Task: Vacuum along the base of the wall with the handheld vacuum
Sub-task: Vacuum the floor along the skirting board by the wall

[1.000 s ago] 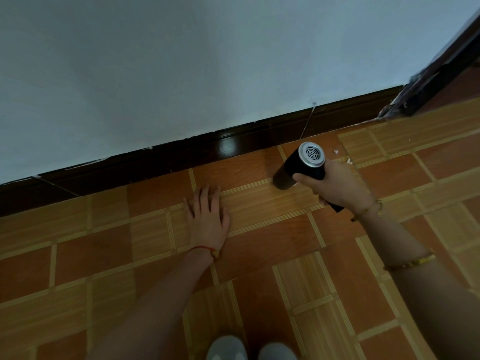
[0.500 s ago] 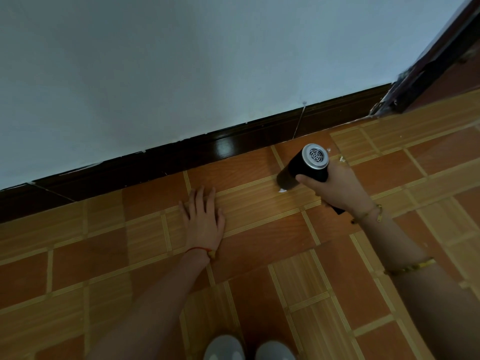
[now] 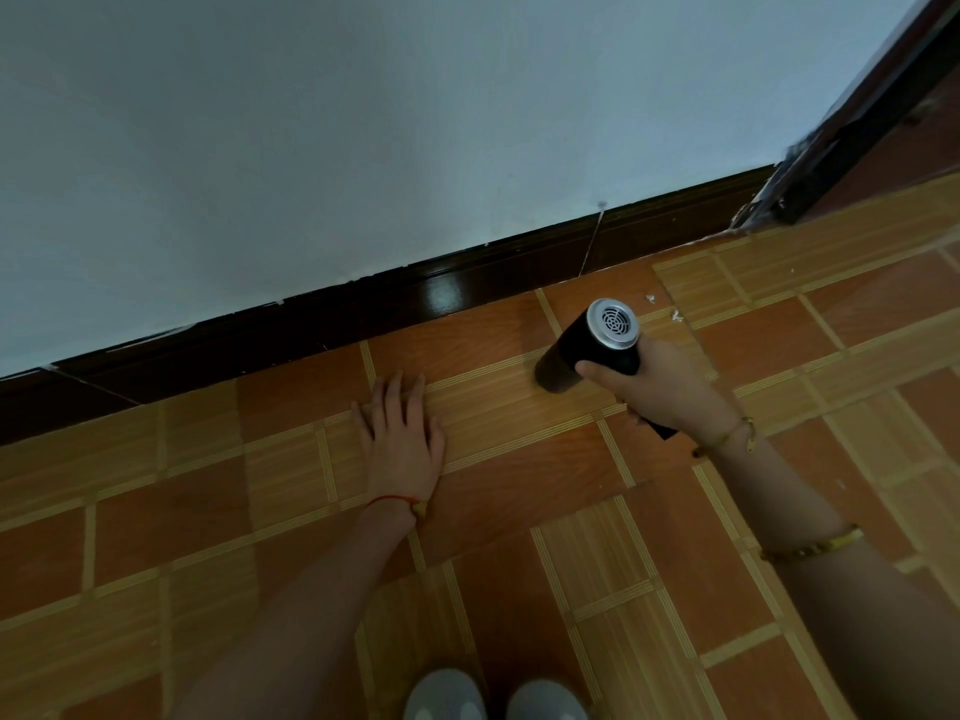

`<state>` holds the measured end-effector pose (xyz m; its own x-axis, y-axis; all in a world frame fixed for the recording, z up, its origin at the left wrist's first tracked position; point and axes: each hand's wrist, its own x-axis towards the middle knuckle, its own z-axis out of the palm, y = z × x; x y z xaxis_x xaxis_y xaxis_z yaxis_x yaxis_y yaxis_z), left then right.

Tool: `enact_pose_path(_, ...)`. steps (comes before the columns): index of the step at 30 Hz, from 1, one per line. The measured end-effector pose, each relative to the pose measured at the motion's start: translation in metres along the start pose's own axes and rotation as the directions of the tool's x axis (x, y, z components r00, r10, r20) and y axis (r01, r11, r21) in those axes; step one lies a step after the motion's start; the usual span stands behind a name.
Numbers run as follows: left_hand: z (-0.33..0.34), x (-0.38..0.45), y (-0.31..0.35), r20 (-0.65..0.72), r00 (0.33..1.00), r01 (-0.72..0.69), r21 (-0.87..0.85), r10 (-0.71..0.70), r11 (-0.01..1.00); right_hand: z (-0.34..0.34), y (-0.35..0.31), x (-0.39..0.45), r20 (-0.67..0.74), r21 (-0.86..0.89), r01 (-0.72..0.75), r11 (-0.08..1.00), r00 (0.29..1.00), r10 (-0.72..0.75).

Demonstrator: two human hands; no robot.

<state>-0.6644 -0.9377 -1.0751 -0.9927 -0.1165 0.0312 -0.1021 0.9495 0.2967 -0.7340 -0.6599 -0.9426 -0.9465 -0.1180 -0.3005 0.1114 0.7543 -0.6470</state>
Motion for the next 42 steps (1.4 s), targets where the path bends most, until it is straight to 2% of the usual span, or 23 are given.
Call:
enact_pose_path(2,0.000,0.000,0.000,0.005,1.000,0.004,-0.001,-0.004,1.000,0.009,-0.001,0.000,-0.123,-0.085,0.053,0.995,0.990,-0.063)
enact_pose_path(3,0.000,0.000,0.000,0.008,1.000,0.004,-0.002,-0.004,1.000,0.014,-0.002,0.000,-0.142,-0.093,0.071,0.993,0.986,-0.084)
enact_pose_path(7,0.000,0.000,0.000,-0.003,1.000,0.002,-0.007,-0.002,1.000,0.027,-0.010,0.005,-0.109,-0.075,0.131,0.989,0.984,-0.139)
enact_pose_path(11,0.000,0.000,0.000,-0.011,1.000,0.006,-0.011,-0.006,1.000,0.034,-0.012,0.019,-0.276,-0.093,0.074,0.993,0.956,-0.097)
enact_pose_path(13,-0.001,0.001,0.000,-0.026,1.000,0.015,-0.031,-0.016,0.999,0.036,-0.013,0.027,-0.307,-0.112,0.044,0.993,0.948,-0.077)
enact_pose_path(19,-0.005,0.009,0.017,-0.080,0.993,0.087,-0.072,-0.093,0.994,0.043,-0.030,0.043,-0.186,-0.113,0.178,0.977,0.963,-0.197)
enact_pose_path(21,-0.002,0.013,0.023,-0.067,0.995,0.071,-0.074,-0.076,0.995,0.040,-0.028,0.047,-0.211,-0.113,0.162,0.980,0.960,-0.183)
enact_pose_path(25,0.005,0.018,0.034,-0.016,0.999,0.035,-0.073,-0.037,0.997,0.023,-0.017,0.055,-0.348,-0.155,0.010,0.988,0.935,-0.064)
enact_pose_path(28,0.008,0.021,0.042,-0.005,0.998,0.057,-0.031,-0.057,0.998,0.016,-0.013,0.060,-0.421,-0.148,-0.068,0.987,0.907,-0.001)
enact_pose_path(32,0.009,0.023,0.047,-0.020,0.996,0.088,-0.001,-0.088,0.996,0.020,-0.011,0.061,-0.382,-0.162,-0.002,0.987,0.922,-0.061)
enact_pose_path(35,0.008,0.024,0.055,-0.020,0.994,0.104,-0.008,-0.104,0.995,0.014,-0.005,0.063,-0.367,-0.057,0.036,0.998,0.929,-0.054)
enact_pose_path(37,0.009,0.027,0.065,-0.021,0.997,0.071,-0.039,-0.071,0.997,0.005,0.002,0.068,-0.342,-0.036,0.033,0.999,0.939,-0.043)
enact_pose_path(42,0.014,0.038,0.094,0.011,1.000,-0.002,-0.118,0.004,0.993,-0.023,0.025,0.075,-0.370,-0.119,0.019,0.993,0.927,-0.062)
